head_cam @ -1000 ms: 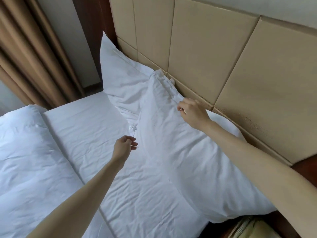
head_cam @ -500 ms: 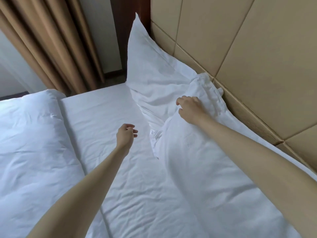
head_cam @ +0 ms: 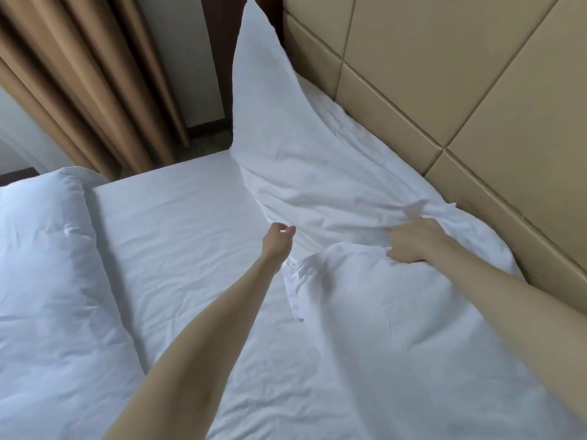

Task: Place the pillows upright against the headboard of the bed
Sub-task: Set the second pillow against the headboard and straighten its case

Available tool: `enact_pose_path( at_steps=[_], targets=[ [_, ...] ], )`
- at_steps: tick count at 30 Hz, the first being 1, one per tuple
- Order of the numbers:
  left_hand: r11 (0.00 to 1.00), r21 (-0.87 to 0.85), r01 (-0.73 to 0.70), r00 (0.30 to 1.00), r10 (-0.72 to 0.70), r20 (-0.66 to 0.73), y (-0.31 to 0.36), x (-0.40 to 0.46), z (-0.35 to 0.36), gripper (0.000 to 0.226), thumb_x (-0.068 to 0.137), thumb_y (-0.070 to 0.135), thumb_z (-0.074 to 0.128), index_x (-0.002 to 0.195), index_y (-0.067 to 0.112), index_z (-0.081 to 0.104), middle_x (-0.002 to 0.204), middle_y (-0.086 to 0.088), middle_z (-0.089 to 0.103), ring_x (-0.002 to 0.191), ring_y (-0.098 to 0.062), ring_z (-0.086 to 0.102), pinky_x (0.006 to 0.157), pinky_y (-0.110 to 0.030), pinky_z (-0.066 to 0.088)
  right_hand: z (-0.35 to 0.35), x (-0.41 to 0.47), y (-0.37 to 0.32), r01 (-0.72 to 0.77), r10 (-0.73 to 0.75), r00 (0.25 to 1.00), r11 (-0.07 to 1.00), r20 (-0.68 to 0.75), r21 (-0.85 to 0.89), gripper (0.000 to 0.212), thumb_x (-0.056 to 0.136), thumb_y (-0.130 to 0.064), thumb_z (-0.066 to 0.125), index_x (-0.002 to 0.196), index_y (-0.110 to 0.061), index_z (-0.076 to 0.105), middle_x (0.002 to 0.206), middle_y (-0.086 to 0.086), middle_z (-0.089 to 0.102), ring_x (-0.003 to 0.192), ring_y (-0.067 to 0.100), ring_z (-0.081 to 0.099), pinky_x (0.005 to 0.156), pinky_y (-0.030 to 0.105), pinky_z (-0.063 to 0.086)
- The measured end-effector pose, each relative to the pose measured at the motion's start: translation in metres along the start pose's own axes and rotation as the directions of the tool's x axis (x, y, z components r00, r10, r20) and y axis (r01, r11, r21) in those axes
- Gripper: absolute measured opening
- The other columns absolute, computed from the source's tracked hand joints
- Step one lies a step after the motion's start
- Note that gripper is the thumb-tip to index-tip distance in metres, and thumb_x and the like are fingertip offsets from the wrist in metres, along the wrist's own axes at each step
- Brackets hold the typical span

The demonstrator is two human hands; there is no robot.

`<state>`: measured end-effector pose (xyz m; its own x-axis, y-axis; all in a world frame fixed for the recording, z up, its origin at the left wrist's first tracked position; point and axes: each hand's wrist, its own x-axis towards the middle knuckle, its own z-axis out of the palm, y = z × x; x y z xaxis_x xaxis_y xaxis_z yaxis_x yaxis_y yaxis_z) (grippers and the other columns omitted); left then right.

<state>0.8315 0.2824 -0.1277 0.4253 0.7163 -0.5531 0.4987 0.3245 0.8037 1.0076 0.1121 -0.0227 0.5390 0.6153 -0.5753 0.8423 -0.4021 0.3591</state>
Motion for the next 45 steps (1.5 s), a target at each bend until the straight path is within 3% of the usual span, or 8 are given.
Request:
enact_pose_path(
  at_steps=[6, 10, 15, 23, 26, 31, 38, 45],
  targets=[
    [0.989, 0.111, 0.093, 0.99, -0.104, 0.1, -0.006, 0.028, 0.031, 0.072, 0.087, 0.045, 0.059, 0.137, 0.0, 0.033, 0.142, -0.02, 0.044, 0.128, -0.036, 0.046, 0.097, -0.04, 0.042, 0.008, 0.019, 0.008, -0.094, 0.107, 0.994, 0.873, 0.0, 0.478, 0.044, 0.079, -0.061, 0.055, 0.077, -0.017, 0.059, 0.096, 0.0, 0.065, 0.095, 0.022, 0.059, 0.073, 0.033, 0.04],
    [0.891, 0.454, -0.024, 0.994, -0.029, 0.109, -0.004, 0.04, 0.053, 0.092, 0.074, 0.058, 0.067, 0.136, 0.002, 0.029, 0.139, -0.016, 0.041, 0.126, -0.035, 0.045, 0.101, -0.042, 0.042, 0.006, 0.035, 0.002, -0.067, 0.158, 0.986, 0.095, 0.051, 0.993, 0.045, 0.076, -0.05, 0.071, 0.096, -0.011, 0.062, 0.099, 0.003, 0.067, 0.094, 0.019, 0.063, 0.076, 0.03, 0.053],
    [0.663, 0.704, -0.254, 0.961, 0.253, 0.108, 0.008, 0.054, 0.082, 0.045, 0.086, 0.029, 0.053, 0.122, 0.001, 0.05, 0.124, -0.016, 0.055, 0.111, -0.037, 0.057, 0.086, -0.042, 0.047, 0.003, 0.047, -0.009, 0.148, 0.283, 0.956, -0.251, -0.073, 0.957, 0.022, 0.085, -0.02, 0.069, 0.098, -0.004, 0.063, 0.115, 0.013, 0.064, 0.098, 0.024, 0.065, 0.068, 0.03, 0.06],
    [0.822, 0.378, -0.427, 0.904, 0.377, 0.202, 0.009, 0.066, 0.055, 0.014, 0.085, 0.017, 0.053, 0.091, 0.009, 0.063, 0.093, -0.011, 0.068, 0.089, -0.033, 0.063, 0.074, -0.036, 0.049, -0.005, 0.053, -0.009, 0.163, 0.278, 0.959, -0.372, -0.058, 0.914, 0.03, 0.084, -0.014, 0.068, 0.108, 0.003, 0.061, 0.105, 0.013, 0.065, 0.089, 0.029, 0.068, 0.061, 0.03, 0.061],
    [0.826, 0.279, -0.49, 0.827, 0.339, 0.448, 0.01, 0.047, 0.053, 0.064, 0.067, 0.054, 0.073, 0.115, 0.018, 0.048, 0.113, 0.004, 0.054, 0.1, -0.016, 0.057, 0.083, -0.028, 0.05, -0.016, 0.053, -0.016, 0.165, 0.286, 0.957, -0.382, -0.053, 0.909, 0.017, 0.085, -0.011, 0.064, 0.097, 0.001, 0.064, 0.099, 0.015, 0.065, 0.088, 0.034, 0.069, 0.065, 0.035, 0.062],
    [0.812, 0.483, -0.329, 0.944, 0.279, 0.174, 0.013, 0.02, 0.08, 0.113, 0.048, 0.071, 0.063, 0.139, 0.018, 0.023, 0.127, -0.002, 0.039, 0.113, -0.029, 0.052, 0.09, -0.049, 0.048, -0.031, 0.045, -0.032, 0.247, 0.357, 0.928, -0.371, -0.108, 0.895, 0.005, 0.081, -0.003, 0.061, 0.076, -0.003, 0.062, 0.087, 0.014, 0.062, 0.092, 0.031, 0.064, 0.064, 0.036, 0.061],
    [0.987, -0.074, -0.144, 0.986, 0.149, 0.074, 0.015, 0.004, 0.08, 0.099, 0.054, 0.05, 0.074, 0.137, 0.024, 0.026, 0.127, 0.001, 0.052, 0.114, -0.023, 0.055, 0.095, -0.043, 0.05, -0.056, 0.037, -0.039, 0.342, 0.328, 0.918, -0.367, -0.224, 0.865, 0.008, 0.079, -0.001, 0.062, 0.074, -0.008, 0.062, 0.079, 0.007, 0.06, 0.082, 0.025, 0.064, 0.053, 0.027, 0.057],
    [0.831, 0.511, -0.219, 0.929, 0.338, -0.152, 0.02, 0.008, 0.021, 0.058, 0.081, 0.033, 0.057, 0.13, 0.018, 0.03, 0.123, -0.005, 0.056, 0.099, -0.037, 0.06, 0.071, -0.042, 0.045, -0.096, 0.029, -0.044, 0.413, 0.283, 0.901, -0.326, -0.329, 0.85, 0.013, 0.077, 0.001, 0.063, 0.076, -0.012, 0.064, 0.087, 0.009, 0.065, 0.086, 0.028, 0.066, 0.057, 0.03, 0.06]
  ],
)
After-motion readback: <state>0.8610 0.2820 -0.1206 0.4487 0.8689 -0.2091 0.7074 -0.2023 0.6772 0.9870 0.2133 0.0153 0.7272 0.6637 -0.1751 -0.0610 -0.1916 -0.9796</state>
